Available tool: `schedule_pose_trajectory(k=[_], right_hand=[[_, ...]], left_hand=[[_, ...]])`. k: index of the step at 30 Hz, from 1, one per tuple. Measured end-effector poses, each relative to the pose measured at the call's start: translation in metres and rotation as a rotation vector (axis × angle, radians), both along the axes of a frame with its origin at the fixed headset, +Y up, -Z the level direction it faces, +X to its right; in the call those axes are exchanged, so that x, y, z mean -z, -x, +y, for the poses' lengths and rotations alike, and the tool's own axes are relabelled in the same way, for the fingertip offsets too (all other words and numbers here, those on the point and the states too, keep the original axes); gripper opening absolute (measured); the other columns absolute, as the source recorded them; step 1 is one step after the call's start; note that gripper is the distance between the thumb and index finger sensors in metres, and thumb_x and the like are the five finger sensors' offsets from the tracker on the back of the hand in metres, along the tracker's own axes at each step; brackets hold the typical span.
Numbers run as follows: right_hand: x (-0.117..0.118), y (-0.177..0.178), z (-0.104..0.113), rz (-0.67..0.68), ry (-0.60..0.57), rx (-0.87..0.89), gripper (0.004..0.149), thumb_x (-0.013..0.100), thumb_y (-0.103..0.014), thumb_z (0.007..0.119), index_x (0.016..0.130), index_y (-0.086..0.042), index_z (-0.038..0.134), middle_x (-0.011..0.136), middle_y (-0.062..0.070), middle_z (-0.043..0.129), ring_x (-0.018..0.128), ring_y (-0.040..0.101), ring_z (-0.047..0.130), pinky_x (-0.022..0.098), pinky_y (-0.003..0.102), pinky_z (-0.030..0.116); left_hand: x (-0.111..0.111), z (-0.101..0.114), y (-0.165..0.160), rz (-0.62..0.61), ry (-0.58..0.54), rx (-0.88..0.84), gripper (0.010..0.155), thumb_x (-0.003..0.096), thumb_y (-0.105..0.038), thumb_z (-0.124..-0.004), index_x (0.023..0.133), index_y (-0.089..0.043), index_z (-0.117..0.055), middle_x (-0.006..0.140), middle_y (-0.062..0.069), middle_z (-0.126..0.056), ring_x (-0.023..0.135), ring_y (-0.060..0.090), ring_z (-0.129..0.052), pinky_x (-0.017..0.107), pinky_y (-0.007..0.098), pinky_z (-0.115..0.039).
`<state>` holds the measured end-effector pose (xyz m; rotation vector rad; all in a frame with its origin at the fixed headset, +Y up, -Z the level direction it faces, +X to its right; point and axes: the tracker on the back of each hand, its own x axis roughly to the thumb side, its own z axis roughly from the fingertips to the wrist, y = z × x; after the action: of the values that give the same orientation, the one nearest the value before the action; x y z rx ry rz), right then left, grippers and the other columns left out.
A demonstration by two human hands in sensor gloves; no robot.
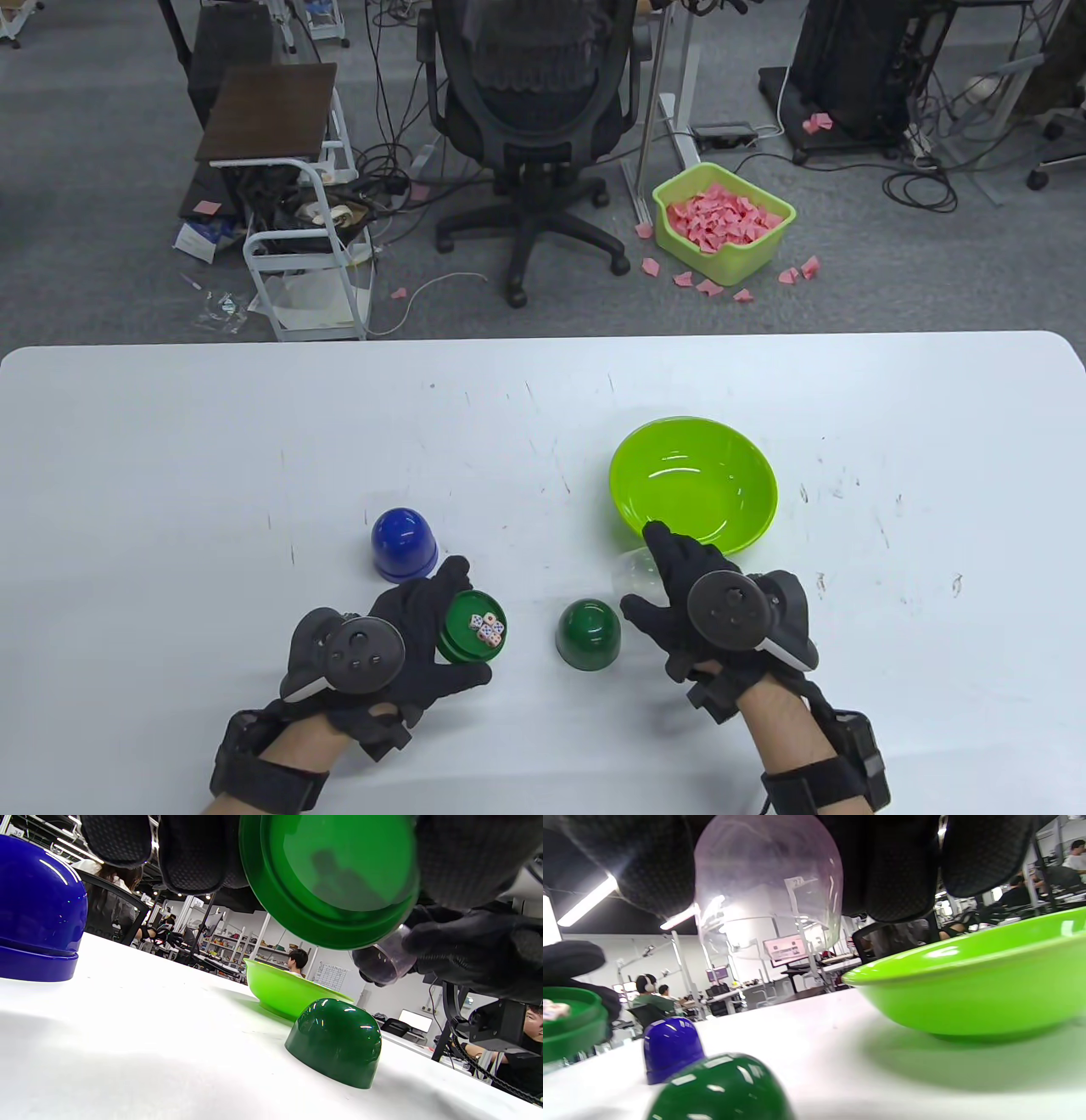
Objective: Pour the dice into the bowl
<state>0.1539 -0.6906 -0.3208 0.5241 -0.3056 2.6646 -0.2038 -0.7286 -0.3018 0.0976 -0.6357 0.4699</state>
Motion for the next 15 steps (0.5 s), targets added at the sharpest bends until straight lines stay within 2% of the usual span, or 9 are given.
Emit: schedule_pose_trajectory(k=[2,7,12,15], right_hand=[[0.001,-0.007,-0.006,-0.028,0.007,-0.015,0.084,0.044,-0.051,0.085,0.104,0.000,0.056,0.095,0.031,0.078,0.072,0.054,0.084,0.055,0.071,0.070],[0.002,-0.016,-0.017,-0.066,0.108,-0.126,0.083,0.042,-0.051,0.088,0.102,0.001,0.061,0.092,0.031,0.082,0.070,0.054,0.086,0.054,0.071,0.072],[0.003,-0.012,-0.029,-0.067,0.225,-0.205,0.083,0.041,-0.048,0.091,0.102,0.000,0.061,0.094,0.031,0.081,0.072,0.055,0.085,0.055,0.071,0.071],[0.005,-0.008,-0.036,-0.081,0.251,-0.271,0.083,0.040,-0.046,0.092,0.103,0.000,0.061,0.095,0.031,0.079,0.073,0.056,0.084,0.056,0.071,0.070]], left_hand=[[0.001,-0.001,0.002,0.005,0.004,-0.004,0.108,0.0360,-0.072,-0.084,0.110,-0.019,-0.026,0.107,0.013,-0.067,0.093,0.037,-0.077,0.075,0.061,-0.065],[0.004,-0.003,0.007,0.022,0.024,-0.022,0.107,0.0362,-0.072,-0.083,0.110,-0.019,-0.026,0.107,0.013,-0.067,0.093,0.037,-0.077,0.074,0.061,-0.065],[0.006,-0.005,0.009,0.030,0.032,-0.027,0.107,0.0361,-0.072,-0.082,0.110,-0.019,-0.027,0.107,0.013,-0.067,0.093,0.037,-0.077,0.074,0.061,-0.065],[0.005,-0.005,0.009,0.032,0.033,-0.032,0.107,0.0362,-0.072,-0.082,0.110,-0.019,-0.026,0.107,0.013,-0.067,0.093,0.037,-0.077,0.074,0.061,-0.065]])
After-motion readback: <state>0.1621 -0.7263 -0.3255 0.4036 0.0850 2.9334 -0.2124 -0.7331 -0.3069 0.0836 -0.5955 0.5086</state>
